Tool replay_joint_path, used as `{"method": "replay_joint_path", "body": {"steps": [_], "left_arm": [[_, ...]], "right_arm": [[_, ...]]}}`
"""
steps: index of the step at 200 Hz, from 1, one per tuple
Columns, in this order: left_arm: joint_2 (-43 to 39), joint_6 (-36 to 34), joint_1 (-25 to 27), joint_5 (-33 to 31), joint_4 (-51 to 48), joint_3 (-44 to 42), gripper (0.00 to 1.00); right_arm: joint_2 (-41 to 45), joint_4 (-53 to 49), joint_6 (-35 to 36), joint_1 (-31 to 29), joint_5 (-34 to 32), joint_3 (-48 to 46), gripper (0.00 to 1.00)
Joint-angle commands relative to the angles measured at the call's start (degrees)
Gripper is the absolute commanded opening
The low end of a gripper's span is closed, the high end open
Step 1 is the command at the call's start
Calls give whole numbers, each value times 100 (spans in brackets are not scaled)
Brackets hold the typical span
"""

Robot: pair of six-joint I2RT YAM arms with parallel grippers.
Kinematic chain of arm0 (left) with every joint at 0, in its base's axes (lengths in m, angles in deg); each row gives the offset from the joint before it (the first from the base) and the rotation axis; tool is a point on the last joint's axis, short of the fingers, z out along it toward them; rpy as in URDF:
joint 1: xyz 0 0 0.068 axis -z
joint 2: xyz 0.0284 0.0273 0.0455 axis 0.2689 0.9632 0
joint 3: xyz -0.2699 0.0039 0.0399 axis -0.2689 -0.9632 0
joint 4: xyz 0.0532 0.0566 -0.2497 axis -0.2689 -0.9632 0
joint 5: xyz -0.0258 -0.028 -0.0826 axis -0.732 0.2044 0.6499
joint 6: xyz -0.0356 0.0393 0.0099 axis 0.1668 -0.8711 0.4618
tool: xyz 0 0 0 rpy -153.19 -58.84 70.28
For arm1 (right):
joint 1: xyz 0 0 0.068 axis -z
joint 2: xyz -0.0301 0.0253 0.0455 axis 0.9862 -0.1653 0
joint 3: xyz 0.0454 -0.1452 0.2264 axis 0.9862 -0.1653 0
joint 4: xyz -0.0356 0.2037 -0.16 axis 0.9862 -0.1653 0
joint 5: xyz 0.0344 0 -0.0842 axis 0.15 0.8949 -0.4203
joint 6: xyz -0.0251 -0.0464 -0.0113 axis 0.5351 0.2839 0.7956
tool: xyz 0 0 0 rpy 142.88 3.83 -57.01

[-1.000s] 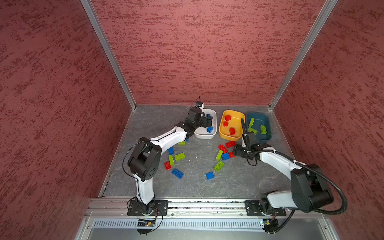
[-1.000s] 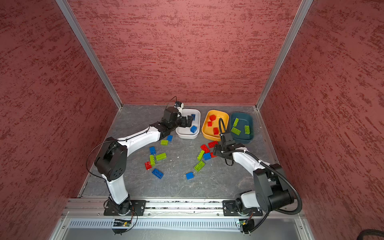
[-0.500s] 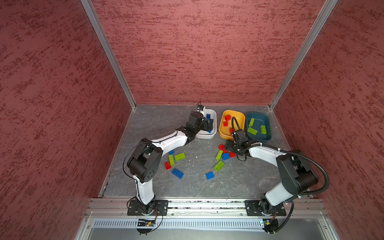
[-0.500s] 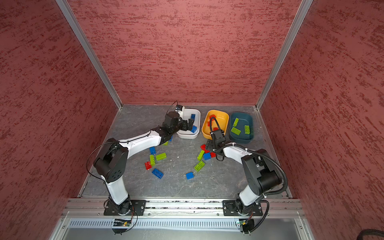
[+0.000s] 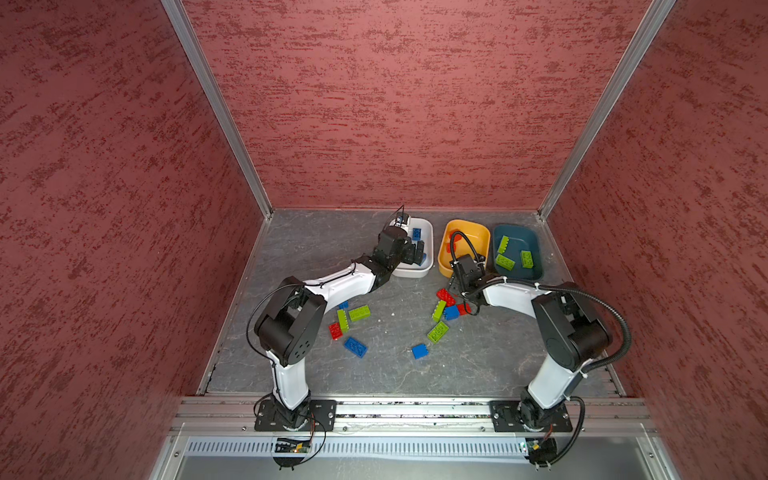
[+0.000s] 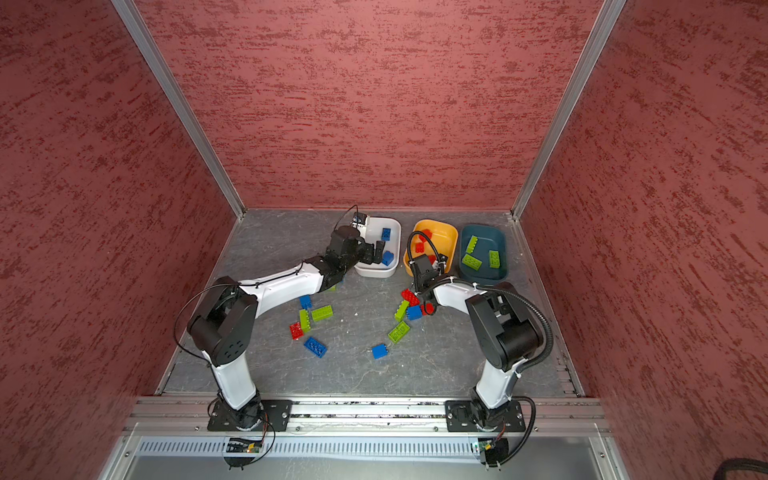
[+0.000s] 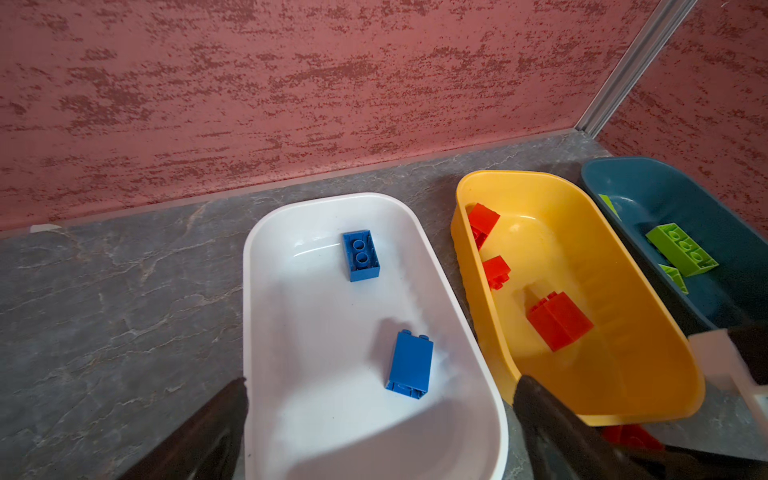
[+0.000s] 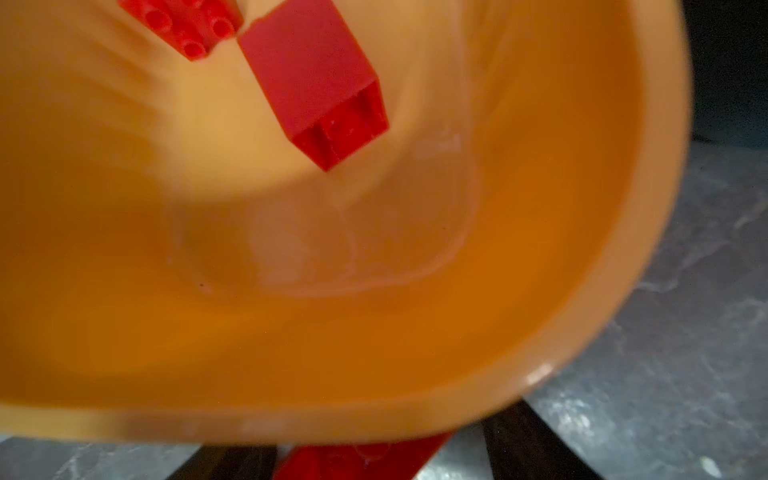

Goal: Sort the legos into containers by color
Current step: 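Lower right gripper onto a red 2x4 brick and grasp it while left withdraws, then lift the red brick with right gripper and drop it into yellow bin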

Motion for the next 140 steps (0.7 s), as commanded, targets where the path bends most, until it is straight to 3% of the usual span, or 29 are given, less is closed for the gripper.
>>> {"method": "replay_joint_path", "body": {"steps": [1, 38, 79, 109, 140], "left_arm": [[-162, -189, 20, -267, 25, -33, 99], [-182, -211, 112, -177, -208, 101, 99], [-305, 249, 128, -64, -591, 208, 99], [-394, 253, 126, -154, -434, 16, 99], [-426, 252, 130, -288, -620, 50, 99]], "right_arm": [[177, -297, 12, -87, -168, -137, 68], [657, -269, 435, -85, -177, -675, 52], [1356, -90, 1238, -86, -97, -1064, 35], [1913, -50, 1543, -87, -16, -1317, 30], [2461, 158, 1818, -87, 538, -1481, 29]]}}
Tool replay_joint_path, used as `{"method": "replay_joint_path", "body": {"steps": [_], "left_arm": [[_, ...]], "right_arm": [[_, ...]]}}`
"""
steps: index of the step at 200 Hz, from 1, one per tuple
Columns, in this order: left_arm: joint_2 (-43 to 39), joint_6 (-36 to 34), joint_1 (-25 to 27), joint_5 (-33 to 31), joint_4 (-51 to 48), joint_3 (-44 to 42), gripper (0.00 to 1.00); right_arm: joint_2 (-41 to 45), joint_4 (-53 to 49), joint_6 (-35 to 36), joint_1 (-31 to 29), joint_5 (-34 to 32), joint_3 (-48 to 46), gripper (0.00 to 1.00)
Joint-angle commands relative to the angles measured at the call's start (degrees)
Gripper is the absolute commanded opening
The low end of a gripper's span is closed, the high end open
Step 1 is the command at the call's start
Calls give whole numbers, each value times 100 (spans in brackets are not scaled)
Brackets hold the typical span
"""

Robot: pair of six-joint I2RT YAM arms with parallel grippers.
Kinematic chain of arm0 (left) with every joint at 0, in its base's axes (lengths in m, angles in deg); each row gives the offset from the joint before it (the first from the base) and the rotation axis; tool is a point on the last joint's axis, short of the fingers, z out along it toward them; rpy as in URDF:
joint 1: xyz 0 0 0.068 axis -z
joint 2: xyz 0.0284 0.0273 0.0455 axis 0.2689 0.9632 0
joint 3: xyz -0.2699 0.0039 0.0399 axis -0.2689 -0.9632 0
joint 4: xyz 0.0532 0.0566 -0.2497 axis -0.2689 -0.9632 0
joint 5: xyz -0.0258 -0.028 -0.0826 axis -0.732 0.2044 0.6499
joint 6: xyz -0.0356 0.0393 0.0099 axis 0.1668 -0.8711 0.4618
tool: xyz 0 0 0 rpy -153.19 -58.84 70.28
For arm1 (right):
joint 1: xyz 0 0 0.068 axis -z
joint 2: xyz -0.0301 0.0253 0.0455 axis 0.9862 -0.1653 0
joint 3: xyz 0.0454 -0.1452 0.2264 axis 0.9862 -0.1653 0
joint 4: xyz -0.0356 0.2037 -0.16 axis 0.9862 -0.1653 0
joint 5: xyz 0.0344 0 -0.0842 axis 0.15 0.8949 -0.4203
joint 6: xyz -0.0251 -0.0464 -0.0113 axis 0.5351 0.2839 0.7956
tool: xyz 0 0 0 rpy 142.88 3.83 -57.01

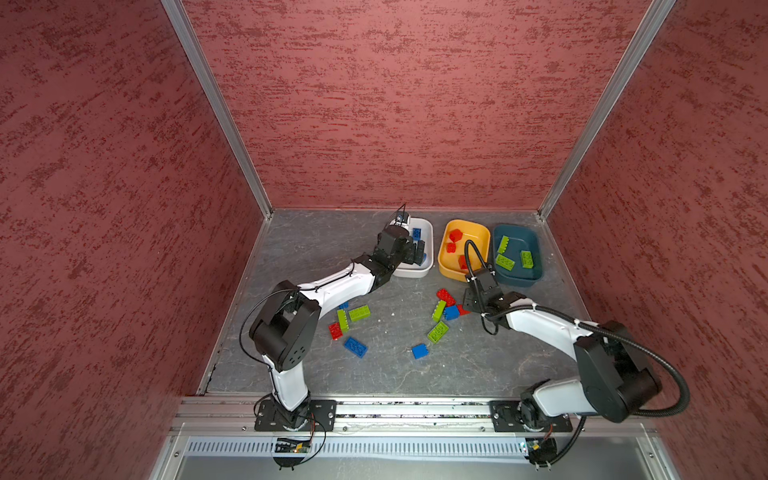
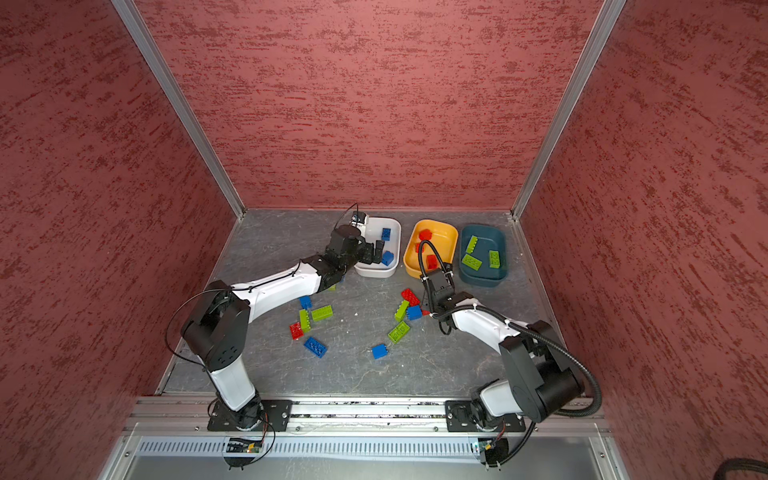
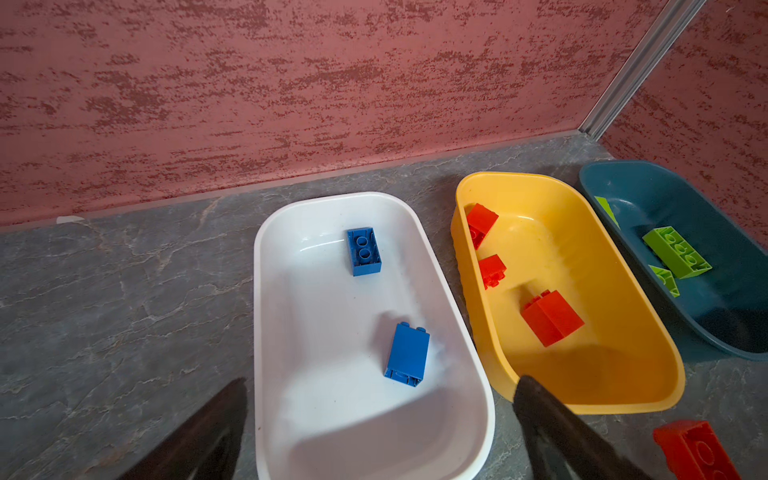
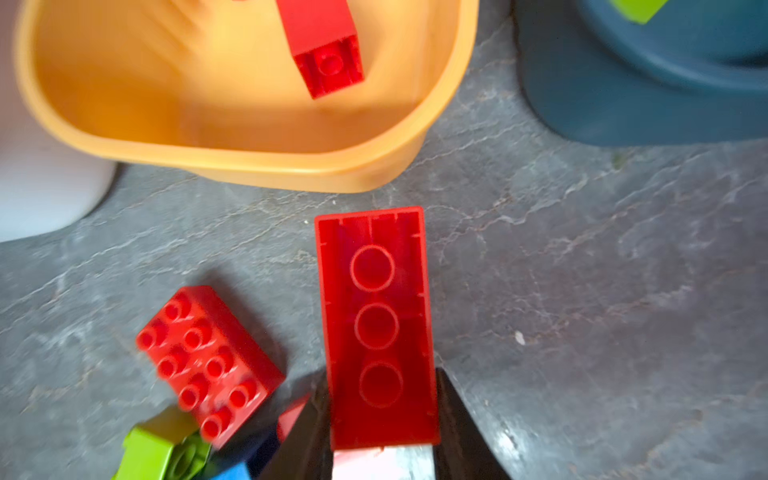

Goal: Sort the legos into containers by color
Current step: 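Lift the red brick with right gripper and drop it into yellow bin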

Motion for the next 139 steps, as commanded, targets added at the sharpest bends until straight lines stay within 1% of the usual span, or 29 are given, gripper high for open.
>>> {"method": "replay_joint_path", "body": {"steps": [1, 21, 37, 49, 59, 70, 80, 100, 107, 122, 139], "left_arm": [[-168, 68, 12, -142, -146, -33, 99], [-280, 197, 19, -409, 19, -218, 99], [-371, 335, 0, -605, 267, -413, 99], [-401, 448, -21, -699, 366, -499, 99], [-411, 491, -41, -645, 417, -527, 99], [-410, 482, -56, -531, 439, -529, 99], [-411, 501, -52, -478, 464, -536, 100], [-436, 500, -52, -343, 460, -523, 99], [-437, 522, -44, -363, 397, -503, 99], [-459, 645, -49, -550, 281, -492, 99], [-527, 739, -58, -685, 290, -585, 99]], "right_arm": [[431, 283, 381, -32, 437, -116, 29], [868, 572, 567, -33, 867, -196, 28], [1151, 891, 699, -24, 1068, -228, 28], [1230, 1179, 822, -7, 1164, -183, 28], [1150, 1290, 891, 60, 1167, -39, 27], [881, 1267, 978, 214, 1162, 238, 27], [533, 1184, 1052, 410, 1290, 539, 27], [-298, 744, 1192, 800, 1556, 1320, 27], [-722, 523, 1265, 902, 1586, 1628, 28], [-1403, -25, 1465, 1053, 1289, 2335, 28], [-2064, -521, 1576, 1118, 659, 3097, 28]]}}
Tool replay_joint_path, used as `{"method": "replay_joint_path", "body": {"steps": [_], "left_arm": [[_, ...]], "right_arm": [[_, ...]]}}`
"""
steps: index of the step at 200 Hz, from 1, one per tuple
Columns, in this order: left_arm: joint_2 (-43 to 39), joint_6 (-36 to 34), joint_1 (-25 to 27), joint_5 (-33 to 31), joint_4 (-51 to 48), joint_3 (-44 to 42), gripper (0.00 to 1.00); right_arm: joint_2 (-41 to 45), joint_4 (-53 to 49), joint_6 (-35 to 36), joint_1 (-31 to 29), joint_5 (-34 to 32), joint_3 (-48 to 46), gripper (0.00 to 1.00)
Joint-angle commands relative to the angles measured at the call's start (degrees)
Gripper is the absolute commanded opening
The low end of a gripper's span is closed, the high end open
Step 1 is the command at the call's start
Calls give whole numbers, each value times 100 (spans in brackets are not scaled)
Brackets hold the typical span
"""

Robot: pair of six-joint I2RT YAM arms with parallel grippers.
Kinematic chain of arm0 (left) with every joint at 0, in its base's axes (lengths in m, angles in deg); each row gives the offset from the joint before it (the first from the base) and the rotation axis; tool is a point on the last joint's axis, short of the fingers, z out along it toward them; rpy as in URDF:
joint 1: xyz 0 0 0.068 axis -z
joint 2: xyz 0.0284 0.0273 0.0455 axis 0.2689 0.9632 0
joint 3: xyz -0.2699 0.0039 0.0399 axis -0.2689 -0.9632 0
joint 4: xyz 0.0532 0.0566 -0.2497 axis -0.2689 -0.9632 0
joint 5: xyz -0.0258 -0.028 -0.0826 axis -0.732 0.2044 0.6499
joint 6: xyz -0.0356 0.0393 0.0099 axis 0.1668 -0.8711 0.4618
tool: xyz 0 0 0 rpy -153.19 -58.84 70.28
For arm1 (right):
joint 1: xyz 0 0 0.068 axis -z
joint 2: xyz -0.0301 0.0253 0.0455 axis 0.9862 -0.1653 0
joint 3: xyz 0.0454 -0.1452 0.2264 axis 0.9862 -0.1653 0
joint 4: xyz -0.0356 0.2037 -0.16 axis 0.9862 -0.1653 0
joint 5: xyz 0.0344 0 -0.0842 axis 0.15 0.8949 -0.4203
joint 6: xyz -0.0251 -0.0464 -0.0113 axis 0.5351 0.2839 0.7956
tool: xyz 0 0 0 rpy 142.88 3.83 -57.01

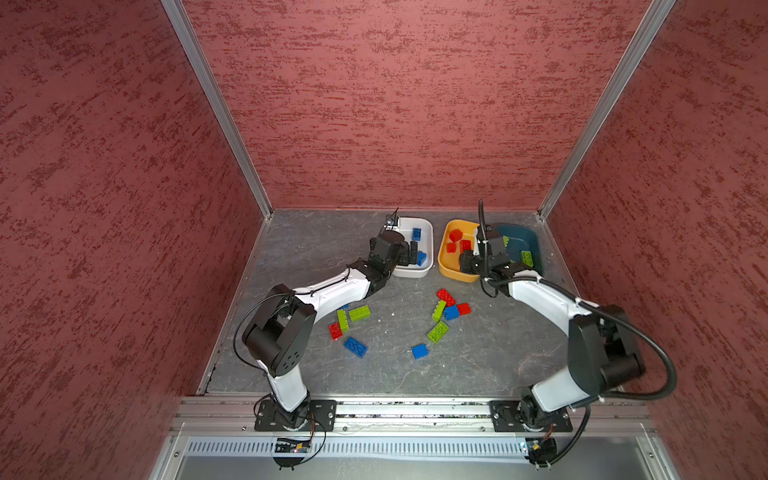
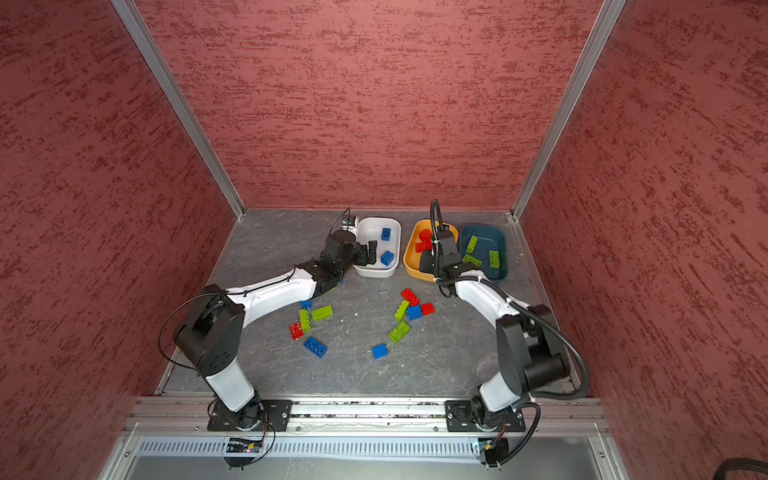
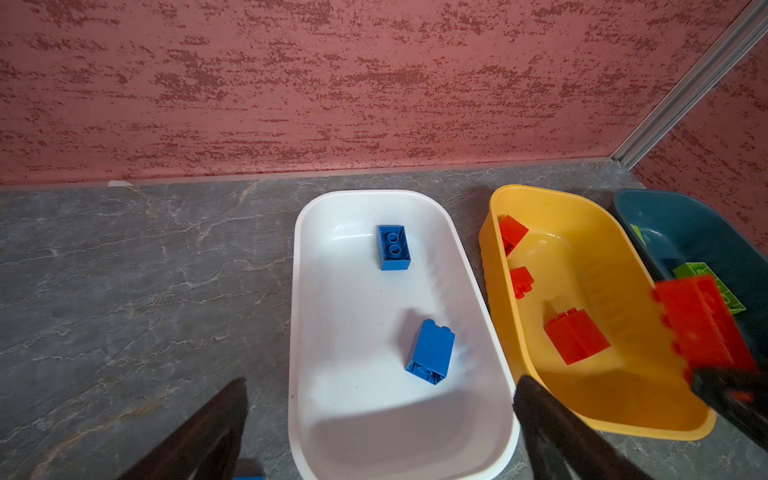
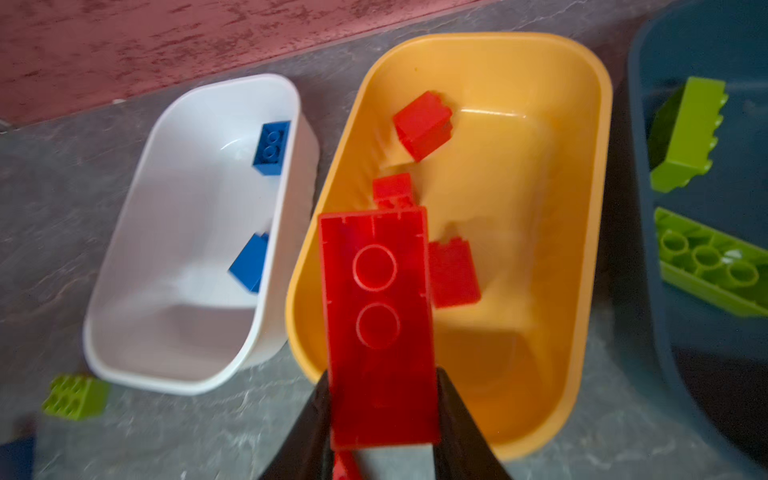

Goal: Sort the legos into containers by color
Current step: 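Lift the red brick with right gripper and drop it into yellow bin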

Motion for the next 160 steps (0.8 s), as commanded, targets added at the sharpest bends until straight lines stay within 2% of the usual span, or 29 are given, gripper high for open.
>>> {"method": "replay_joint_path", "body": {"steps": [1, 51, 71, 115, 139, 160], "left_arm": [[-274, 204, -18, -200, -5, -73, 99], [-392, 208, -19, -327, -110, -181, 99], [-444, 210, -34, -324, -106, -245, 99], [-511, 222, -50, -434, -210, -334, 99], [-476, 391, -67, -660, -651, -258, 100], [-467, 638, -161, -595, -1204, -195, 99]], "right_arm": [[-696, -898, 374, 124, -617, 886, 28], [-2087, -1649, 758, 132, -1541, 2526, 33], [-2359, -1861, 826, 130, -1618, 2957, 45], [-1936, -1762, 795, 25, -1311, 2903, 64], [-1538, -1723, 741, -76, -1161, 2660, 71], [-1077, -1496, 576, -112, -928, 2263, 83]]}}
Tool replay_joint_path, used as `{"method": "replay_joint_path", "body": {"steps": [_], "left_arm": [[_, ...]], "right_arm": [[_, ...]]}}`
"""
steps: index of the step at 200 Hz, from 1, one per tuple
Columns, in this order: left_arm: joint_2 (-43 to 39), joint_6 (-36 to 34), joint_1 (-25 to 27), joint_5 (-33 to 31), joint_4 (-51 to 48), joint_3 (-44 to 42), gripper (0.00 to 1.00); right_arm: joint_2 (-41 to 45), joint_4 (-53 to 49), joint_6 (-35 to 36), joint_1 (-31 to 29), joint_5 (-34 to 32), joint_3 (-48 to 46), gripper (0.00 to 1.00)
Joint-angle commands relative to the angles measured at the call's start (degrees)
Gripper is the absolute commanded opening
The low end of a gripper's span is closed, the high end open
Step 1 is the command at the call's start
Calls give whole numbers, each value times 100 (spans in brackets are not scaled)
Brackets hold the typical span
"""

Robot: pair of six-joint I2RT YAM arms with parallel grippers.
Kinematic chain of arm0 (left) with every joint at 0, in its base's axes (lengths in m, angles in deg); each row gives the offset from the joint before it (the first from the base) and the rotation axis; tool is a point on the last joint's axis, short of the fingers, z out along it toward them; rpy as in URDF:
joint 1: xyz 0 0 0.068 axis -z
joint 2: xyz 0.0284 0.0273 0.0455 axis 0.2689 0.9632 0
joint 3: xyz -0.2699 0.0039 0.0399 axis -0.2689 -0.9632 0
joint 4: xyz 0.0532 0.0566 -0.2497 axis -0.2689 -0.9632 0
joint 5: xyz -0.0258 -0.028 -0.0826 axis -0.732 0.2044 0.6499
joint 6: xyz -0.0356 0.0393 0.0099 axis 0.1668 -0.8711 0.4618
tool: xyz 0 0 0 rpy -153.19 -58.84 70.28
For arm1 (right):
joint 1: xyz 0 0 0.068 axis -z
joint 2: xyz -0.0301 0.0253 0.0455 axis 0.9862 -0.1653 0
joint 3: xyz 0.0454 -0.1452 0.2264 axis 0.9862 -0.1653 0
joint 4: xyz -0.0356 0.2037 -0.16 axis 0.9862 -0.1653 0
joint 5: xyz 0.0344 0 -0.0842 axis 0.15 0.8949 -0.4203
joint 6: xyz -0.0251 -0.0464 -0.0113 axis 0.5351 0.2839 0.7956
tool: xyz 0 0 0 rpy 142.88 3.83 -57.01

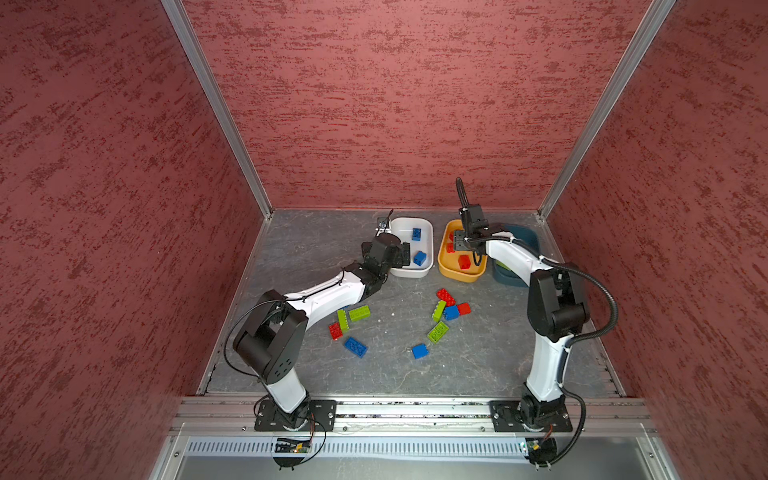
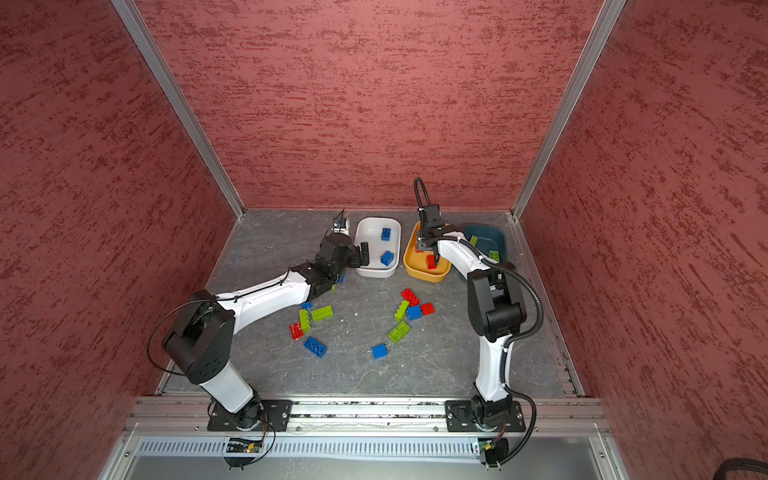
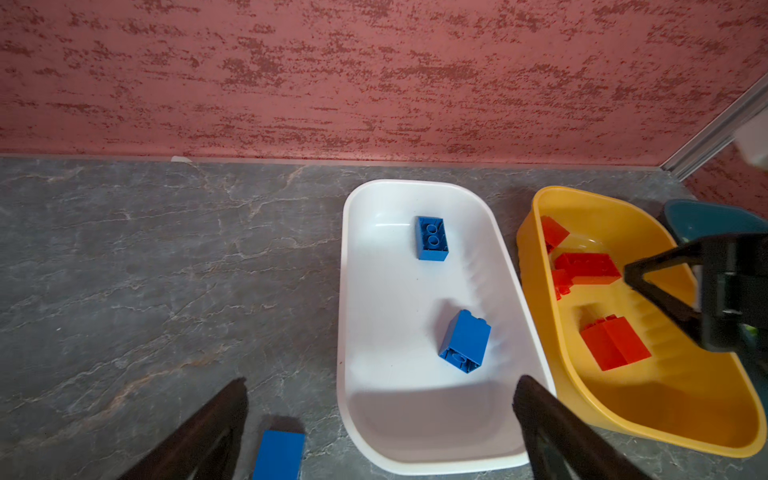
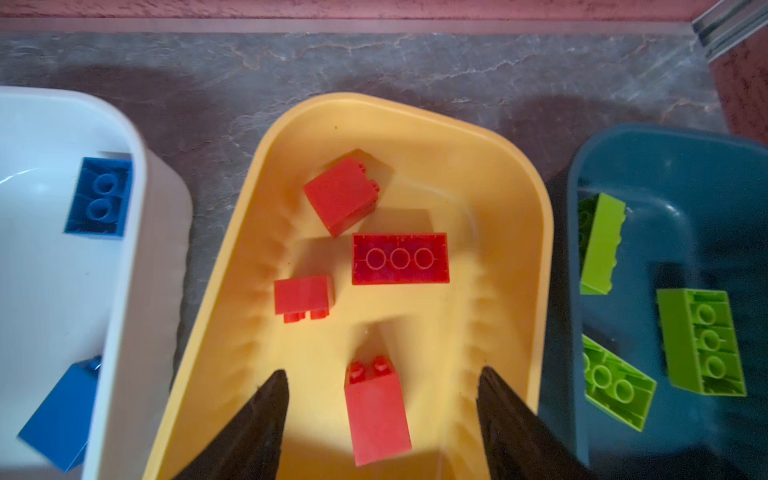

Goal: Sort the legos into containers by color
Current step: 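Lift the red brick with right gripper and drop it into yellow bin, then lower left gripper onto a lime-green 2x2 brick in the pile and grasp it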

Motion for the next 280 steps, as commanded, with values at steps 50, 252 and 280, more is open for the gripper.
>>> {"method": "replay_joint_path", "body": {"steps": [50, 252, 280], "left_arm": [[-103, 483, -501, 527, -2138, 246, 99], [1514, -441, -1400, 2450, -4446, 1506, 92], [1569, -401, -1296, 2346, -4360, 1636, 98]], "right_arm": [[1931, 1418, -695, -70, 535, -1792, 99], [2993, 2605, -1213, -64, -181, -3191, 99], [2966, 2597, -1260, -66, -132, -3176, 99]]}}
